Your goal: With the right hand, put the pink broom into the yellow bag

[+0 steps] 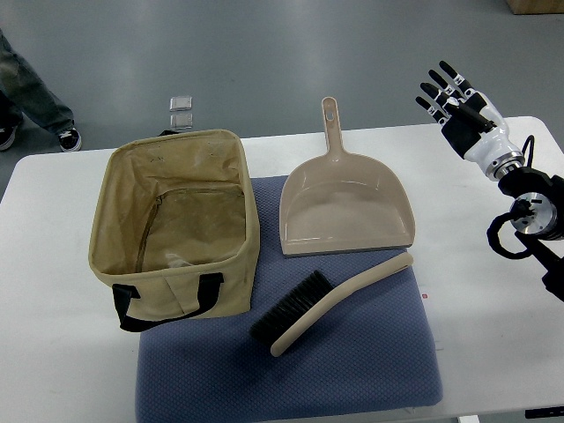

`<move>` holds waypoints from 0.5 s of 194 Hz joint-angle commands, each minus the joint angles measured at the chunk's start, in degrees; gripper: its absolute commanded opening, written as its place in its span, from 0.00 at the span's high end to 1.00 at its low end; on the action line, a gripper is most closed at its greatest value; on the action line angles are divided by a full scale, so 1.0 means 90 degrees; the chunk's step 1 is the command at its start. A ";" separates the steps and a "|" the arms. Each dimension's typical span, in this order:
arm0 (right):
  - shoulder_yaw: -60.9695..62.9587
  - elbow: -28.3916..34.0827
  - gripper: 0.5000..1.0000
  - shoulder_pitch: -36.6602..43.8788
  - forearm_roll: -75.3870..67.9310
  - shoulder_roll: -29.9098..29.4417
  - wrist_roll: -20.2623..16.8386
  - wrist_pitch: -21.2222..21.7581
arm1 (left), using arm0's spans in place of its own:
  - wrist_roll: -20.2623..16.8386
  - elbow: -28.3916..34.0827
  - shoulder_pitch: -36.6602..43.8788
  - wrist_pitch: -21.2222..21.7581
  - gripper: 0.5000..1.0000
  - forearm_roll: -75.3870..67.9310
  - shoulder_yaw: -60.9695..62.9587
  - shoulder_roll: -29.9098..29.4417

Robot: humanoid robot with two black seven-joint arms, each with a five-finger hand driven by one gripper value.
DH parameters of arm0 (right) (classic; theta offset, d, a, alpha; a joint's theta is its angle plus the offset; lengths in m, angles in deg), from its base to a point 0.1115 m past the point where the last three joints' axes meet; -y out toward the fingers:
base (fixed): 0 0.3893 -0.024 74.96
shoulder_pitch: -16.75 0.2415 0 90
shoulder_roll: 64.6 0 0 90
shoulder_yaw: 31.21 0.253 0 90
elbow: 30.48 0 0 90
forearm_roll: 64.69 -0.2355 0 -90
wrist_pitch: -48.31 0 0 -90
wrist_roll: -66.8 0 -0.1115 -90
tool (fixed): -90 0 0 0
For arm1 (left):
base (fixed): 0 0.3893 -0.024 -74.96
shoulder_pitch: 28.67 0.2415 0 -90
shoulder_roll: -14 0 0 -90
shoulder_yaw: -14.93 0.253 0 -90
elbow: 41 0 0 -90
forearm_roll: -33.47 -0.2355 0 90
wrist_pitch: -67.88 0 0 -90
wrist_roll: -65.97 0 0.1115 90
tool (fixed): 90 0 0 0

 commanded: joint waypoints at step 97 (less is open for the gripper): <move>-0.0058 0.0010 0.14 -0.0018 0.0484 -0.0059 0.0010 0.0252 | 0.0000 0.0000 0.0000 -0.0001 0.00 -0.0001 0.0000 0.0000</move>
